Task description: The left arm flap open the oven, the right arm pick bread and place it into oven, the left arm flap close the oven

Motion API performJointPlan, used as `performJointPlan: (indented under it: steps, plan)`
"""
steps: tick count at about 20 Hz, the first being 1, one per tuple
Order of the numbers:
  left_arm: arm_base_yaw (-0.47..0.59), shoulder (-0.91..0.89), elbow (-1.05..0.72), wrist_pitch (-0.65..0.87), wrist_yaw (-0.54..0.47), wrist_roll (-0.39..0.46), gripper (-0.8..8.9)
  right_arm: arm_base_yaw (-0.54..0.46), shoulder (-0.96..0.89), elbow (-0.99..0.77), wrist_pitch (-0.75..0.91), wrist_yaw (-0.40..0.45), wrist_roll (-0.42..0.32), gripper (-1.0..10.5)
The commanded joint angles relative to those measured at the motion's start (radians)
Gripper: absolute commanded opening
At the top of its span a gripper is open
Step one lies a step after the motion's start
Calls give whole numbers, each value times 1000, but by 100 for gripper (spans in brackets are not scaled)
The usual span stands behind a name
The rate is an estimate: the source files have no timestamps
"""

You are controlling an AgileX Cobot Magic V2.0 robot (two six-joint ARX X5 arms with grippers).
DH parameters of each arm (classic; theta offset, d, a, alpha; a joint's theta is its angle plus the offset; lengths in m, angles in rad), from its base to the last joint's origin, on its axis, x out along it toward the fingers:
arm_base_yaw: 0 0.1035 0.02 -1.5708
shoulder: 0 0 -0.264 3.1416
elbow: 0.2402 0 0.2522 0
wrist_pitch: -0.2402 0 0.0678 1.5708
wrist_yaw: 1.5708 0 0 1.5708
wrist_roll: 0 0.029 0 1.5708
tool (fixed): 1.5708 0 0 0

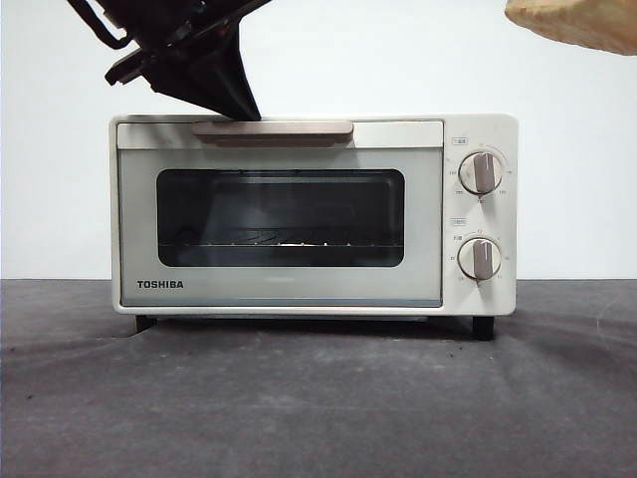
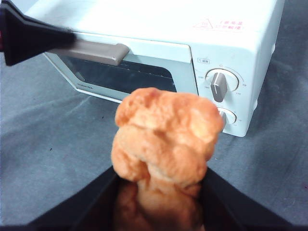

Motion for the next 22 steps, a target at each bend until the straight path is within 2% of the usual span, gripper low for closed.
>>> performJointPlan:
  steps: [1, 10, 17, 22]
  plan:
    - [-35, 31, -4, -88, 5, 21, 11, 7, 3, 21, 11, 0, -20, 213]
    - [-119, 31, -4, -256, 58, 20, 11, 7, 3, 21, 12, 1, -27, 213]
    - [-179, 31, -4, -386, 61, 20, 11, 7, 3, 21, 13, 1, -28, 213]
    - [-201, 31, -4, -424, 61, 17, 11, 7, 3, 21, 17, 0, -31, 213]
